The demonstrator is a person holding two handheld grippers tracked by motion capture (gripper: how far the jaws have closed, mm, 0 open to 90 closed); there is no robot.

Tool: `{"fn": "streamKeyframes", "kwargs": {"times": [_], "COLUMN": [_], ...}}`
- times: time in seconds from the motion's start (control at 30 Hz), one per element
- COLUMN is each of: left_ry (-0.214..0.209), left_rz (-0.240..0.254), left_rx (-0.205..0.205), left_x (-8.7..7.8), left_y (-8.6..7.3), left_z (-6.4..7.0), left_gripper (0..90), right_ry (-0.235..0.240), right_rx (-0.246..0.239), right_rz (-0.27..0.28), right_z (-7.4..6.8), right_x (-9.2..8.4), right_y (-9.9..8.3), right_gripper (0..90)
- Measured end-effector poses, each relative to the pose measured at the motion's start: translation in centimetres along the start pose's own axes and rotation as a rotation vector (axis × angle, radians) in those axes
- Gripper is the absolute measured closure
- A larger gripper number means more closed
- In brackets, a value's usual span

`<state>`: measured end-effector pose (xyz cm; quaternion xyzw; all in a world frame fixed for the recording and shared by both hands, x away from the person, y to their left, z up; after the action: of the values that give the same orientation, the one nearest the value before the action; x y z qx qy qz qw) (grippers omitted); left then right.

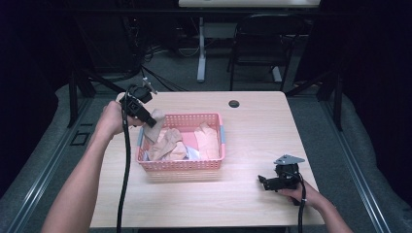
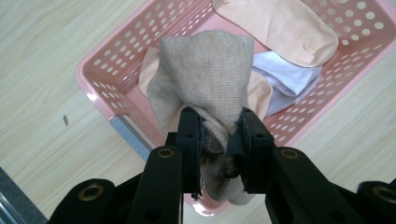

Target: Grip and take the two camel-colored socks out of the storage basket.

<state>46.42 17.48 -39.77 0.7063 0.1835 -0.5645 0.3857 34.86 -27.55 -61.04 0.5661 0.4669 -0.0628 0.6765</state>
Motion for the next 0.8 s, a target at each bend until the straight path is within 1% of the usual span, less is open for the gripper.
{"fn": "streamKeyframes", "kwargs": {"times": [0.2, 0.4, 0.47, 0.53, 0.57, 0.63, 0.73, 0.77, 0.8], "left_ry": [0.013, 0.028, 0.031, 0.038, 0.038, 0.044, 0.053, 0.053, 0.057], "left_rz": [0.0, -0.004, -0.001, -0.007, -0.007, -0.006, -0.017, -0.017, -0.02], "left_rx": [-0.002, -0.016, -0.026, -0.047, -0.047, -0.054, -0.058, -0.058, -0.063], "left_x": [-0.7, -1.5, -1.8, -2.2, -2.2, -2.5, -3.0, -3.0, -3.2], "left_y": [-0.2, -0.8, -1.1, -1.7, -1.7, -2.1, -2.7, -2.7, -3.1], "left_z": [-0.3, -1.0, -1.3, -1.7, -1.7, -2.2, -2.7, -2.7, -3.0], "left_gripper": [73.4, 73.4, 73.4, 73.4, 73.4, 73.4, 73.4, 73.4, 73.4], "right_ry": [0.003, 0.002, 0.0, -0.001, -0.001, 0.0, 0.002, -0.001, 0.0], "right_rx": [-0.001, -0.002, 0.0, 0.0, 0.0, 0.001, 0.0, -0.001, -0.001], "right_rz": [-0.001, 0.001, 0.002, 0.001, 0.001, -0.002, 0.002, 0.003, 0.003], "right_z": [0.0, 0.0, 0.0, 0.0, 0.0, 0.0, 0.0, 0.0, 0.0], "right_x": [0.0, 0.0, 0.0, 0.0, 0.0, 0.0, 0.0, 0.0, 0.0], "right_y": [0.0, 0.0, 0.0, 0.0, 0.0, 0.0, 0.0, 0.0, 0.0], "right_gripper": [0.0, 0.0, 0.0, 0.0, 0.0, 0.0, 0.0, 0.0, 0.0]}}
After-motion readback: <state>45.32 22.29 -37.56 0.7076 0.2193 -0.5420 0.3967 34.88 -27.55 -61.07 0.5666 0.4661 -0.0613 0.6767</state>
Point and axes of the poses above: each handheld gripper's, and its own axes: x roughly forward along the jaws, y roughly out of its top, z roughly to its right, the point moved 3 cm from there along x, roughly forward along the jaws, and after that the axes turned 6 degrees about y, right-handed, at the moved point
